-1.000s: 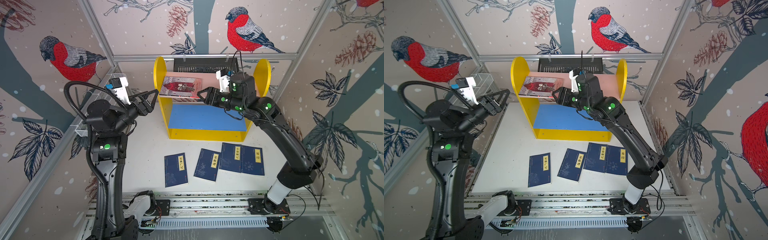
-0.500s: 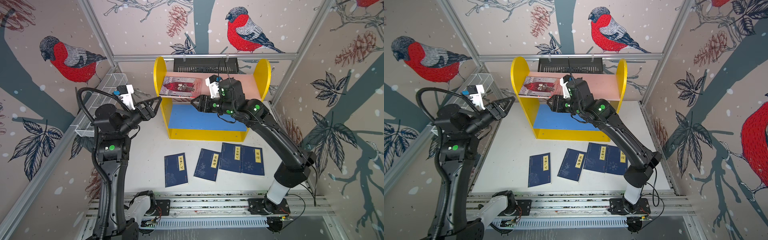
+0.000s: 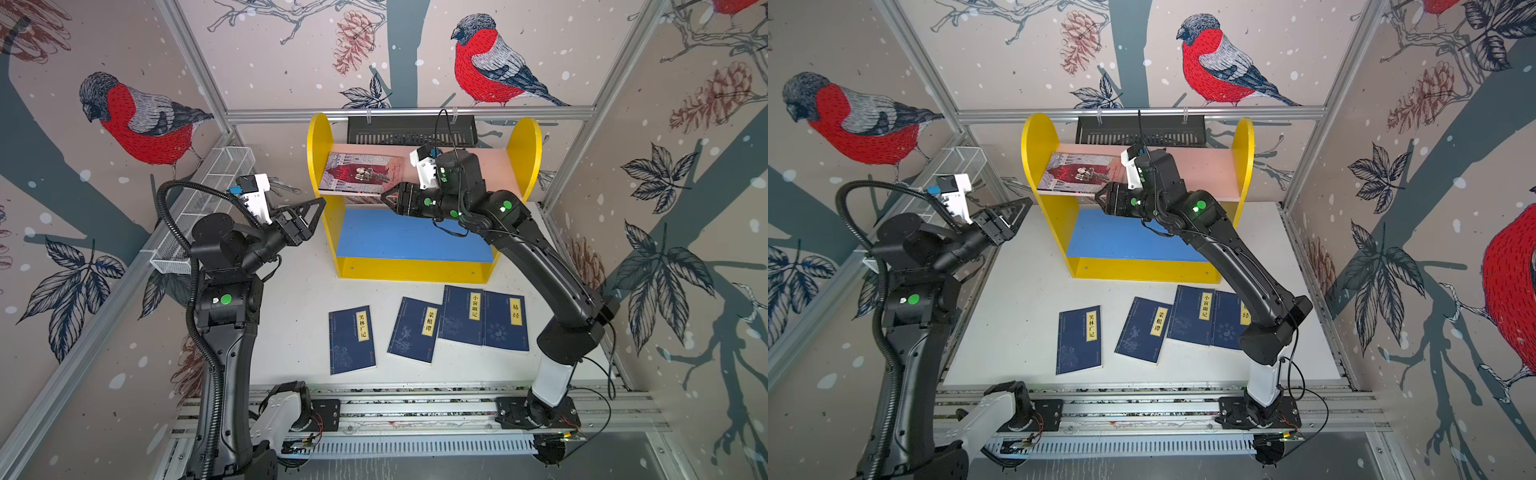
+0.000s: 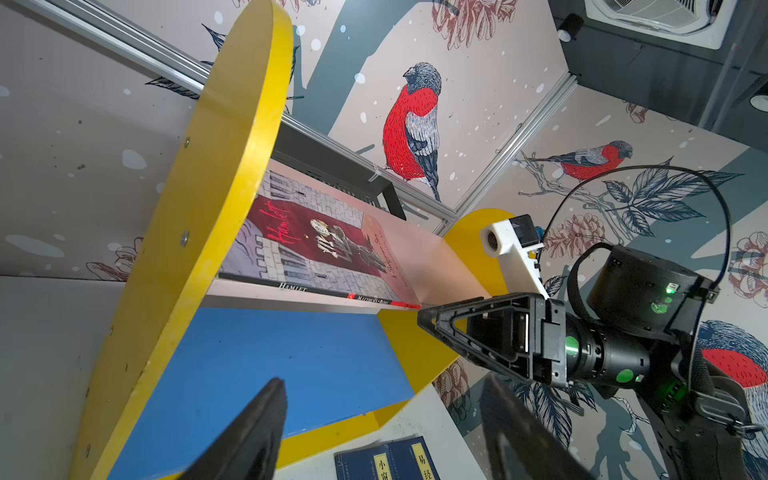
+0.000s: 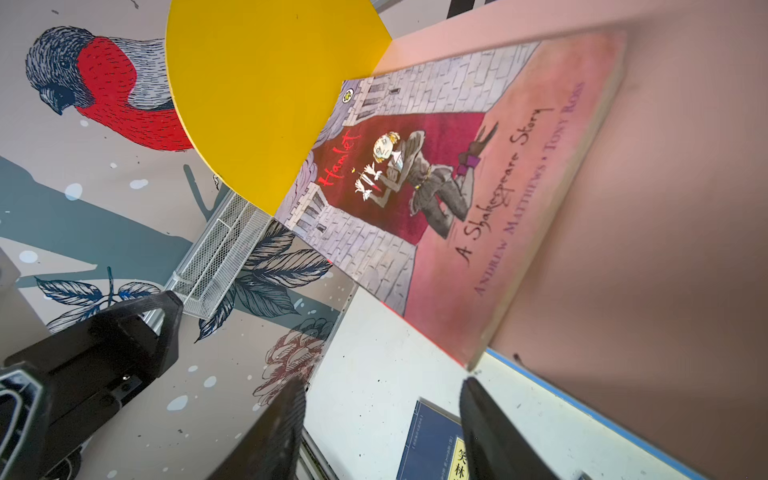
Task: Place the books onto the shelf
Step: 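Release the Hamlet book and draw both grippers back from the pink shelf, then lower both grippers toward the blue paperbacks on the table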
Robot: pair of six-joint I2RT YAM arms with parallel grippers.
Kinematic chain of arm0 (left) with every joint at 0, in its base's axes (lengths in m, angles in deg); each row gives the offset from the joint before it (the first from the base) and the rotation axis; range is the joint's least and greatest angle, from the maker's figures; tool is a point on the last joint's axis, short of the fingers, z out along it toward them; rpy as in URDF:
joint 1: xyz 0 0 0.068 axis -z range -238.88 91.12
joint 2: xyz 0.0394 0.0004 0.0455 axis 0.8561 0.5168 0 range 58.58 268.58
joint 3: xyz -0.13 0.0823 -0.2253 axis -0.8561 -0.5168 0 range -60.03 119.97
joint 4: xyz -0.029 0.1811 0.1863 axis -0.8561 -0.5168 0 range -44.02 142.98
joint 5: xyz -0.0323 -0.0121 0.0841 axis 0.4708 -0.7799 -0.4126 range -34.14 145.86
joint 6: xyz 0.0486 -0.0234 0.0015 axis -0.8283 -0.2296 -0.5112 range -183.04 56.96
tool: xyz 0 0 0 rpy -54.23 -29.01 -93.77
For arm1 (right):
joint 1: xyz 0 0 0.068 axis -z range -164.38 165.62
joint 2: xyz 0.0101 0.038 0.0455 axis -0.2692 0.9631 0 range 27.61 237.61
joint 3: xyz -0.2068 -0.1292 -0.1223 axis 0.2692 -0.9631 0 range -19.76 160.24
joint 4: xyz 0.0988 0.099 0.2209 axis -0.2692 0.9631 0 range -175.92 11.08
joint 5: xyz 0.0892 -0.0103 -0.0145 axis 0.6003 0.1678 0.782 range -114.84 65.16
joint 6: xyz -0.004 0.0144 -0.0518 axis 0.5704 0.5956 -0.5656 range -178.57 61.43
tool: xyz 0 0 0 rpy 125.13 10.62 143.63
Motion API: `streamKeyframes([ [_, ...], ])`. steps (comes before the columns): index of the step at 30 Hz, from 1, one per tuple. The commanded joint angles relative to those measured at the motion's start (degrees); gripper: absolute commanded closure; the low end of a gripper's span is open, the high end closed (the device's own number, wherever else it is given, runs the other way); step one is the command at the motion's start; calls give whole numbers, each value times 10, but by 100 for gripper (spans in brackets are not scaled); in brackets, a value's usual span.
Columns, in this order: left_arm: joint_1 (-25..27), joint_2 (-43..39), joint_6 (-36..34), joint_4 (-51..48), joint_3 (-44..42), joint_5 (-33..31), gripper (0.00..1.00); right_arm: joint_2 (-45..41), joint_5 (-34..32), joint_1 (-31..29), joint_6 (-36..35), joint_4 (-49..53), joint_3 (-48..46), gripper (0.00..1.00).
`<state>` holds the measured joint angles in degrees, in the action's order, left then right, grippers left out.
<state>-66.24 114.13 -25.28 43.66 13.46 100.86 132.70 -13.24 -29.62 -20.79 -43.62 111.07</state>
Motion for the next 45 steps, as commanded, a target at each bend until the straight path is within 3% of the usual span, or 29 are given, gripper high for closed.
streamKeyframes([
  [1,-1,-2,12,33,-4,10,26,4,18,3,2,-23,6,39],
  [19,-1,-3,16,35,-8,13,26,14,38,10,3,-18,18,39],
  [24,-1,-11,0,-43,-20,4,26,-25,16,-25,-4,-11,-11,37],
  [26,-1,-15,-1,-78,-41,11,26,-64,-13,-48,-6,-20,-72,36],
  [30,-1,-25,-9,-122,-104,28,22,-176,-67,-90,12,-90,-280,36],
  [35,-1,-42,33,-72,-236,69,21,-329,-137,-126,90,-215,-558,36],
  [38,1,-33,24,-54,-280,94,23,-403,-166,-136,146,-259,-695,36],
  [42,1,-28,-42,-91,-293,79,23,-453,-202,-160,203,-299,-826,35],
  [45,1,-28,-86,-163,-286,7,25,-452,-211,-165,228,-299,-867,34],
])
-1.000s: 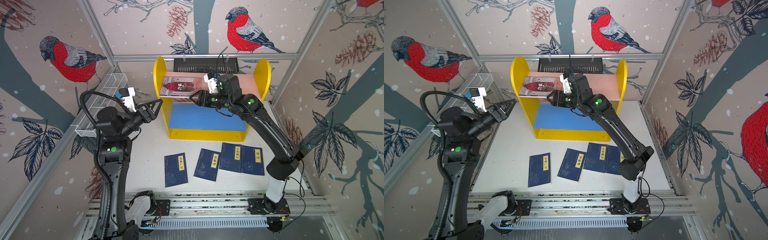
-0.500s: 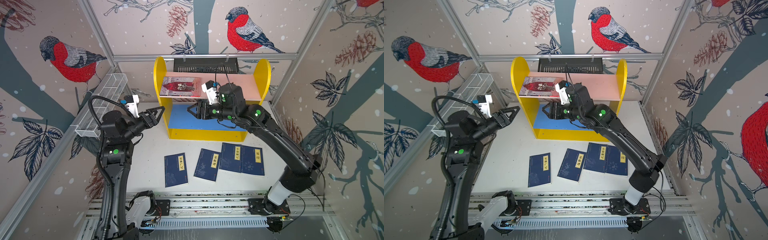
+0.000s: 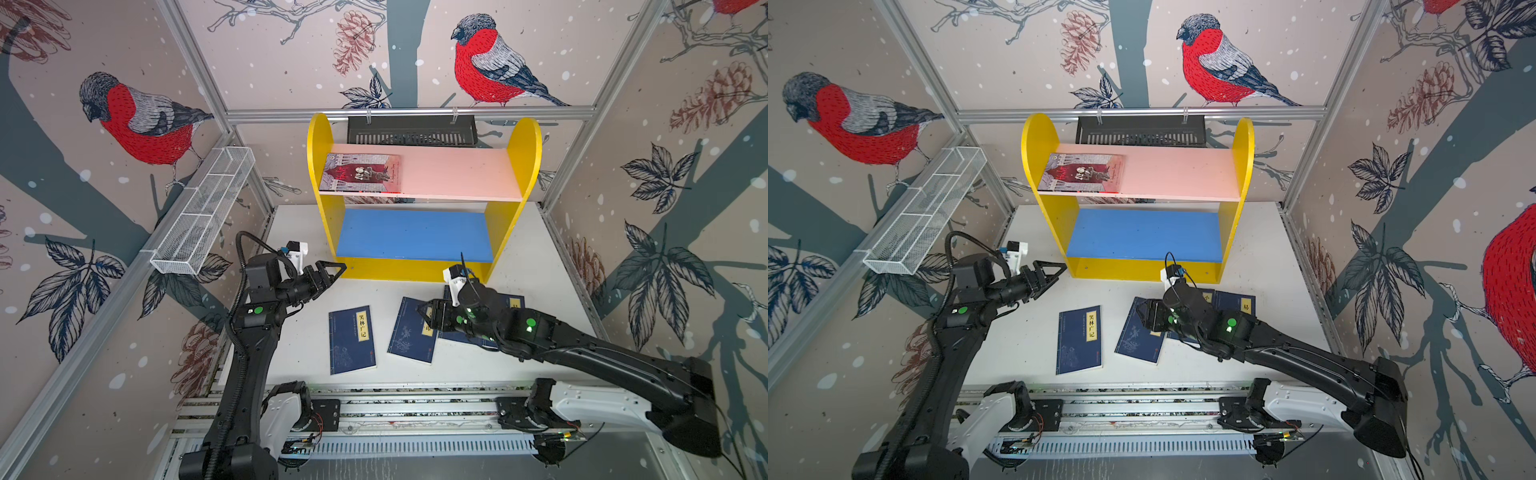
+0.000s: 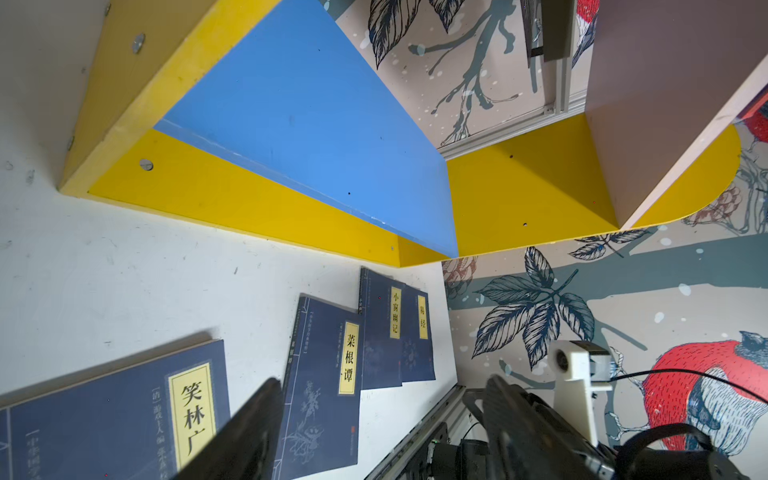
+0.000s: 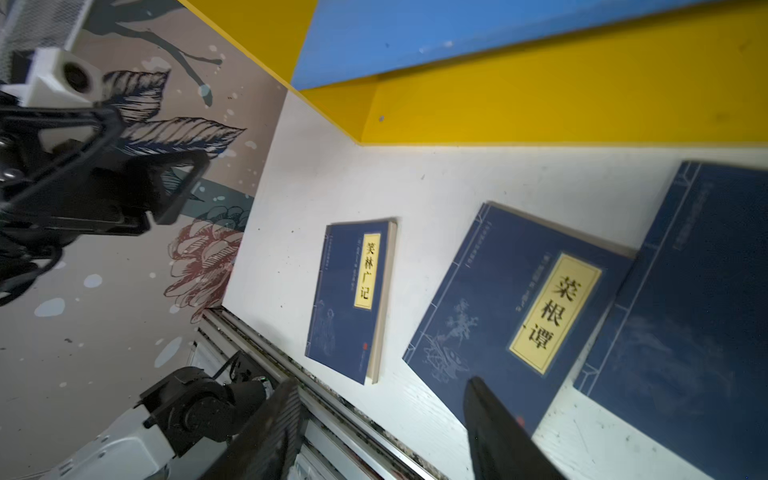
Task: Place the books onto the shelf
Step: 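Lower both grippers toward the blue paperbacks on the table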
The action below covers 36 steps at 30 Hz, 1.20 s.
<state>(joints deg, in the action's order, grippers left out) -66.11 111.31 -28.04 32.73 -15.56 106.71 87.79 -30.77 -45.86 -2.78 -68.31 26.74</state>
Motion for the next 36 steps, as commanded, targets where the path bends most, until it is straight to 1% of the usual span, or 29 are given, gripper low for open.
streamKeyframes([
  [1,-1,0,-69,-75,4,-92,25,-1,-36,-5,54,-57,-34,35],
  [3,-3,-1,-77,-98,-2,-158,25,8,-13,-8,50,-93,-52,34],
  [5,-4,2,-88,-104,-10,-189,26,29,25,-5,40,-121,-54,31],
  [7,-5,9,-90,-120,-15,-224,26,60,46,-3,28,-121,-34,30],
  [10,-14,-5,-101,-119,-37,-249,25,109,87,0,15,-116,-2,30],
  [13,-14,-25,-91,-112,-67,-266,24,162,112,0,9,-142,11,30],
  [18,-15,-22,-75,-99,-76,-251,20,240,152,-2,-2,-180,40,29],
  [22,-21,-31,-49,-74,-109,-250,22,293,174,-6,-2,-198,58,28],
  [25,-21,-1,-49,-69,-105,-246,23,326,190,-5,-6,-203,67,28],
  [28,-21,22,-46,-68,-91,-265,24,348,190,-5,-14,-189,80,29],
  [29,-21,27,-44,-69,-89,-265,24,346,179,-6,-14,-183,79,29],
  [31,-21,33,-45,-66,-90,-244,26,329,168,-1,-13,-178,66,29],
  [34,-20,36,-39,-43,-103,-199,28,287,156,19,0,-171,32,29],
  [36,-16,38,-28,-10,-117,-167,28,254,110,24,15,-140,15,29],
])
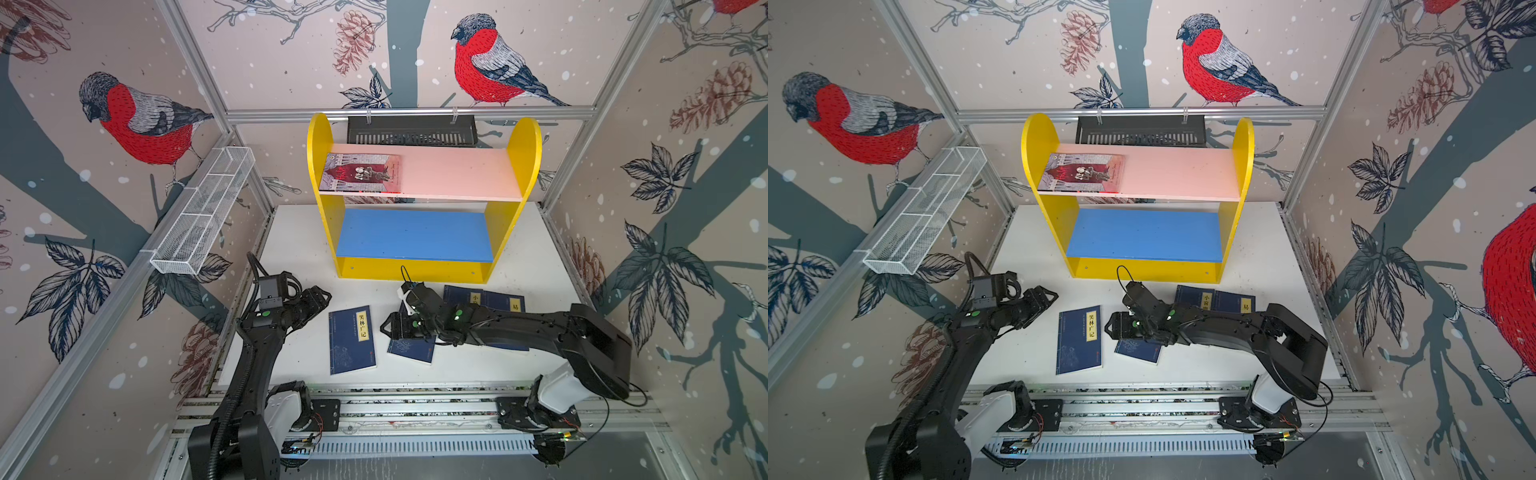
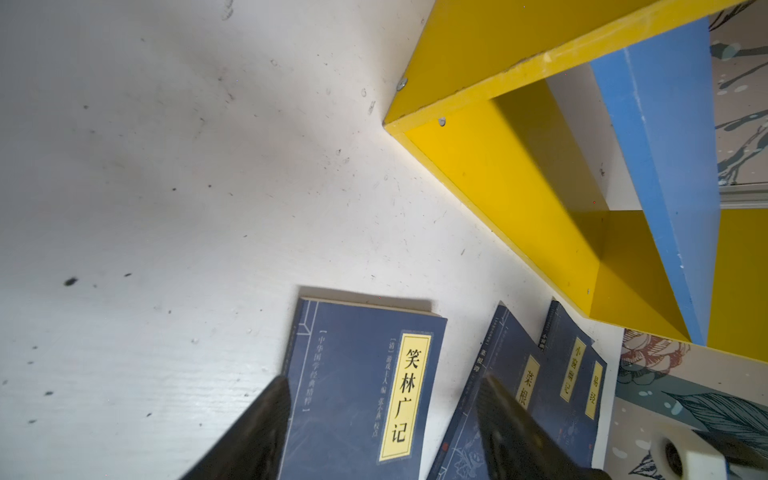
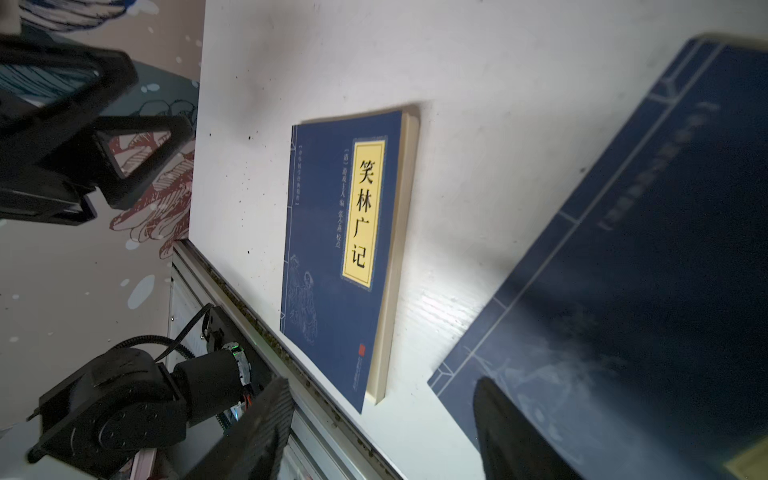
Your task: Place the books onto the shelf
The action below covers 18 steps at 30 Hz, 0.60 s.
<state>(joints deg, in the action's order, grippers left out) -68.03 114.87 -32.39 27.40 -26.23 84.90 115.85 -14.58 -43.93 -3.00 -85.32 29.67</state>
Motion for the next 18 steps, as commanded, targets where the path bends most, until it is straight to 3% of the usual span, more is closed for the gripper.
streamKeyframes([
  [1,12,5,19,68,-20,68,28,-44,-78,8,31,52,-24,29],
  [8,124,44,4,169,-17,127,28,-146,-120,38,94,83,-128,28],
  [13,216,92,-51,189,4,112,28,-199,-137,51,135,66,-189,27],
  [18,286,157,-105,201,35,91,30,-222,-102,70,128,43,-208,28],
])
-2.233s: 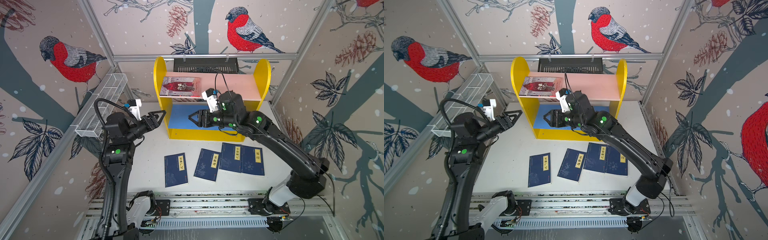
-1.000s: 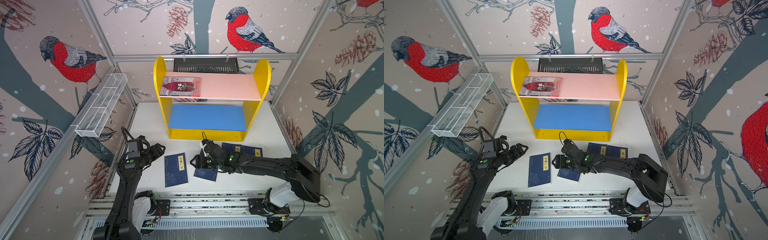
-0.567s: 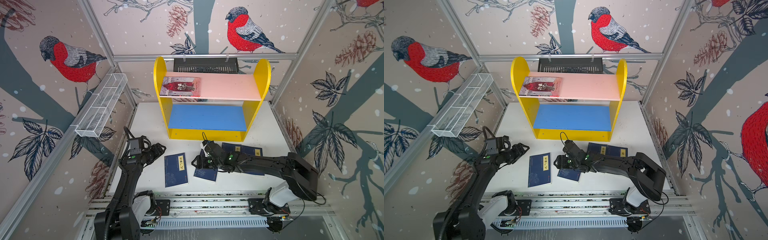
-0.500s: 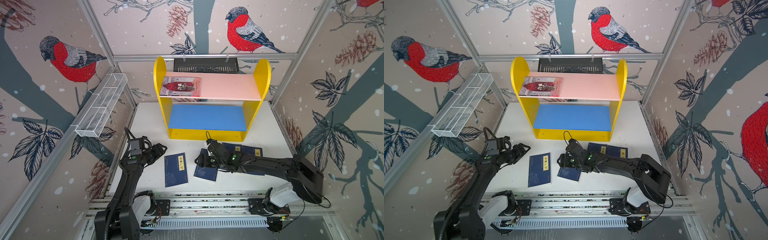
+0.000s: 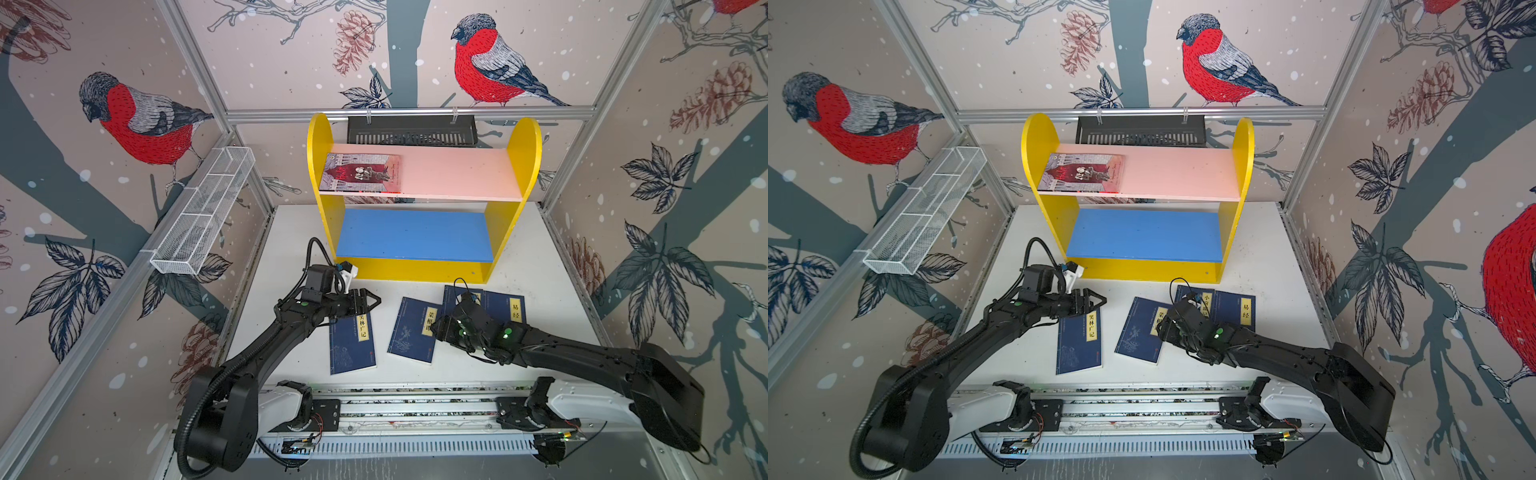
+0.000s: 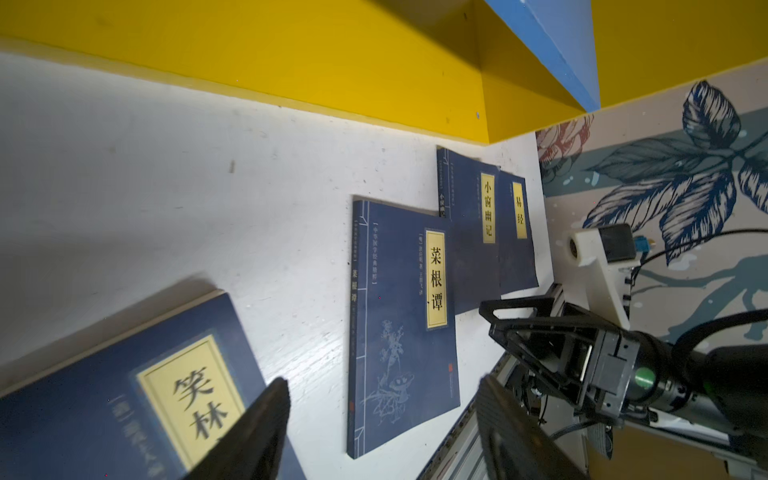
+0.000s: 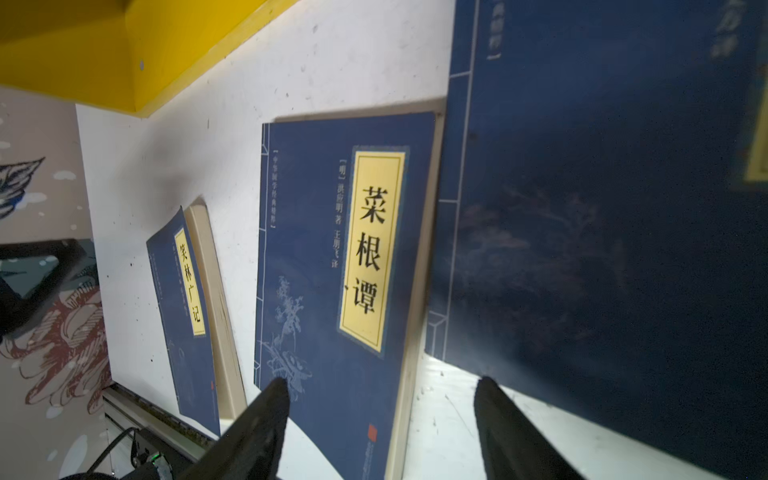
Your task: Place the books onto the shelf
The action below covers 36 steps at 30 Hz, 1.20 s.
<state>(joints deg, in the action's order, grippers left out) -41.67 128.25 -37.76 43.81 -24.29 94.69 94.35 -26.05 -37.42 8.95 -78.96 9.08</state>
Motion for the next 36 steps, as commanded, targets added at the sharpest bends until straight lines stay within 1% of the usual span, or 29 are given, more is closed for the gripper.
streamKeyframes([
  [1,33,35,-61,38,22,-18,30,-7,12,6,7,-16,-1,28],
  [2,46,46,-63,43,28,-29,31,-8,12,7,7,-14,-3,28],
  [4,65,64,-62,59,31,-29,31,-9,21,8,5,-23,-11,28],
  [7,92,79,-52,69,30,-80,32,0,45,12,2,-47,-25,28],
  [8,97,80,-57,73,28,-84,32,6,48,12,2,-51,-27,28],
  [12,100,76,-54,82,0,-80,30,23,53,8,2,-58,-29,28],
  [16,101,49,-42,127,-44,-77,27,45,62,8,-8,-70,-23,28],
  [19,101,48,-42,131,-43,-66,28,65,62,3,-13,-70,-16,28],
  [21,101,56,-35,127,-36,-79,28,73,68,4,-13,-80,-18,28],
  [23,104,74,-24,131,-33,-66,29,80,71,2,-13,-88,-20,28],
  [27,112,115,-16,119,-19,-77,31,84,70,-7,-5,-97,-24,28],
  [30,112,126,-6,128,-22,-71,31,77,70,-14,-3,-97,-26,28],
  [36,114,126,15,167,-57,-51,32,83,99,-11,-1,-132,-35,27],
])
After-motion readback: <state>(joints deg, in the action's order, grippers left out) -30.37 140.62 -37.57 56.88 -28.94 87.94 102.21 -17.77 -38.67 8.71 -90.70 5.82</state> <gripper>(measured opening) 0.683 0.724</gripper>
